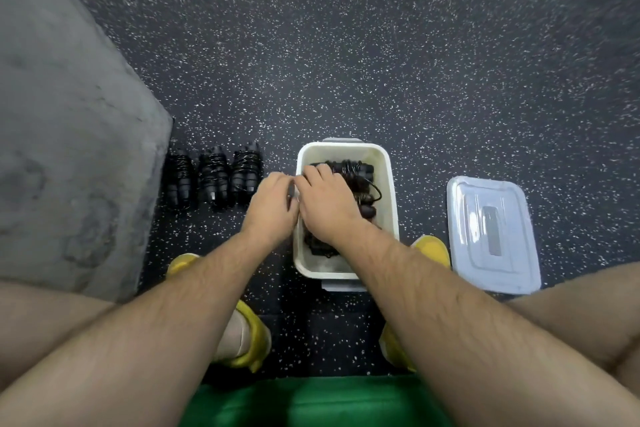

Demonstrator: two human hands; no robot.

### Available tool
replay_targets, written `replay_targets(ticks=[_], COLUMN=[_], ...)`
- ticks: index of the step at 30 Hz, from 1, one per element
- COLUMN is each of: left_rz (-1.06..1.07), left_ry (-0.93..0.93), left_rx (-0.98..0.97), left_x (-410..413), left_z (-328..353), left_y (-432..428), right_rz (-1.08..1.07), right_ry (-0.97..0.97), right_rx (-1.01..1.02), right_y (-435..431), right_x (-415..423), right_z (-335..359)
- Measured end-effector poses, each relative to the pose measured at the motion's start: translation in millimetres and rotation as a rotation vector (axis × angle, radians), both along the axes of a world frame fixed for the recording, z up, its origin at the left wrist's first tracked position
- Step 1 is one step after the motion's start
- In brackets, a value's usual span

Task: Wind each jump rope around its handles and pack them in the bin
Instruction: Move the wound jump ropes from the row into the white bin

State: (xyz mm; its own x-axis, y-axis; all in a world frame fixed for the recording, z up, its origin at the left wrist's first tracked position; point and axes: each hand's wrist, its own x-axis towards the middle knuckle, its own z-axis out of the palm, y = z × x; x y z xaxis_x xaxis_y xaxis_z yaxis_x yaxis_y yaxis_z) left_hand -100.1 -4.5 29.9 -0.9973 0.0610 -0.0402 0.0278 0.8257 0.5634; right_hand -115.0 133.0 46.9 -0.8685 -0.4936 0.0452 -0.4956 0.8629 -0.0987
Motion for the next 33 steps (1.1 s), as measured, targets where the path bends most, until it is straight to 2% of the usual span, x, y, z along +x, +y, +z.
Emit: replay_targets(ticks=[5,10,14,16,20,24,27,31,33], left_rz=[0.148,0.261,0.275,0.303,0.321,0.383,0.35,0.282,0.191], left_ry=[-0.079,-0.205,-0.305,-0.337,-0.347,-0.345,-0.349,-0.442,-0.453], left_rx=[-0.128,-0.117,-0.149,-0.14,-0.256,-0.22,-0.096,0.279,0.397], left_x=[-21,-49,-73,-84,-102,-109,-101,-87,-76], left_z=[-22,-54,-75,-83,-95,-86,-60,-1,28], left_y=[-44,-76,-84,-85,-77,-75,-85,-86,-80], right_rz=[0.063,0.09,0.073,0.066,0.077,0.05,0.02,-0.003,0.053], right_ry=[-0.024,-0.117,-0.213,-0.204,-0.167,-0.111,-0.104,-0.071,-0.095], right_rx=[-0.002,0.086,0.133,0.138,0.077,-0.031,-0.075,-0.047,-0.018], right_y=[-53,-78,-89,-95,-100,-96,-86,-61,-42], right_x=[-21,-45,-62,-66,-67,-66,-67,-68,-64], right_z=[-13,-40,-60,-68,-78,-77,-64,-24,0])
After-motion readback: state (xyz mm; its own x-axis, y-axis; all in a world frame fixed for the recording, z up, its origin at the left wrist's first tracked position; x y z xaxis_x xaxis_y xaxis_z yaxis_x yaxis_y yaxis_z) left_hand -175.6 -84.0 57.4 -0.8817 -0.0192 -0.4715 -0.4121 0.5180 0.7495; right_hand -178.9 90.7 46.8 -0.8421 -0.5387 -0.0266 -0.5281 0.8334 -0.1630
